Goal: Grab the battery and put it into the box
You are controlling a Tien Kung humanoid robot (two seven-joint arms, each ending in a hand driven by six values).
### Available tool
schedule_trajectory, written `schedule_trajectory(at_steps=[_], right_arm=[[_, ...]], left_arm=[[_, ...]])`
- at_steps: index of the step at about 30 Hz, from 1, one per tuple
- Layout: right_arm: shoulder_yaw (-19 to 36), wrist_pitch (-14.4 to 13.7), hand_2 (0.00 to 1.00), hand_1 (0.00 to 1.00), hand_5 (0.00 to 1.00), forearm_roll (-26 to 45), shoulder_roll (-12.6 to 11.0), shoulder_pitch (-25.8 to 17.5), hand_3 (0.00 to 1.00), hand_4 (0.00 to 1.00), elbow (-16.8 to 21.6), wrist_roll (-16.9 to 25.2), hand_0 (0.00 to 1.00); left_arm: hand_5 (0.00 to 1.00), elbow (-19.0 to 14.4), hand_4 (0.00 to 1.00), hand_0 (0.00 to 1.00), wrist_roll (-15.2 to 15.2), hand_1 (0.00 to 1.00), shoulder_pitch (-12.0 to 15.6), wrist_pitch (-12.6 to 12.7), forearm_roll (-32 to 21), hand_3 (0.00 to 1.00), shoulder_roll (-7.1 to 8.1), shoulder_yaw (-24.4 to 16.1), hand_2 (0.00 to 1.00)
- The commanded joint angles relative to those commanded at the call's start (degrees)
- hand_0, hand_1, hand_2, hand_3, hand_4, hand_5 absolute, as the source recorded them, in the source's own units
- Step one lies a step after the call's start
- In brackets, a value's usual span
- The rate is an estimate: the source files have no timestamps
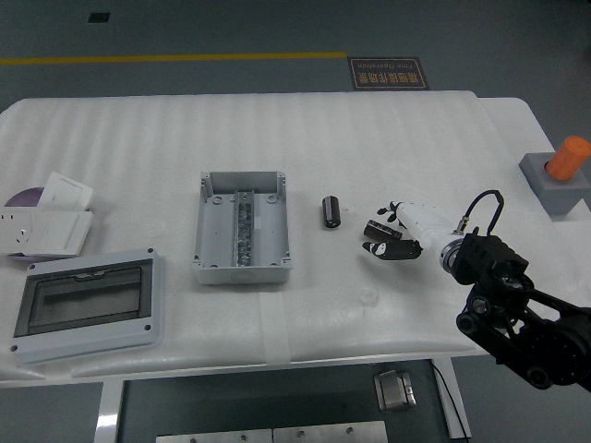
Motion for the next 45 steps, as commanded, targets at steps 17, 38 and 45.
schedule_trajectory(at_steps=[17,38,45], right_arm=[[-1.9,-1.8,0.449,0.544,0.580,0.8,0.5,0.5,0.671,0.670,-1.1,0.3,0.580],[-3.4,-3.6,0.324,0.470,0.460,-1.7,0.5,0.7,0.636,0.550,-2.1,1.0,0.564],[-4.2,-4.0,0.312,0.457,0.469,-2.4,0.5,0.6,0.633,0.547,-2.5,1.1,0.564]], left_arm=[[0.423,0.0,0.655,0.621,-0.7,0.648,0.0,0.9,-1.5,0.596,-0.05,1.3,0.551],[0.421,0.0,0.655,0.622,-1.7,0.647,-0.3,1.3,-2.9,0.596,0.11,2.7,0.551],[0.416,0.0,0.652,0.623,-2.0,0.647,-0.4,1.3,-2.8,0.599,0.17,2.5,0.550]])
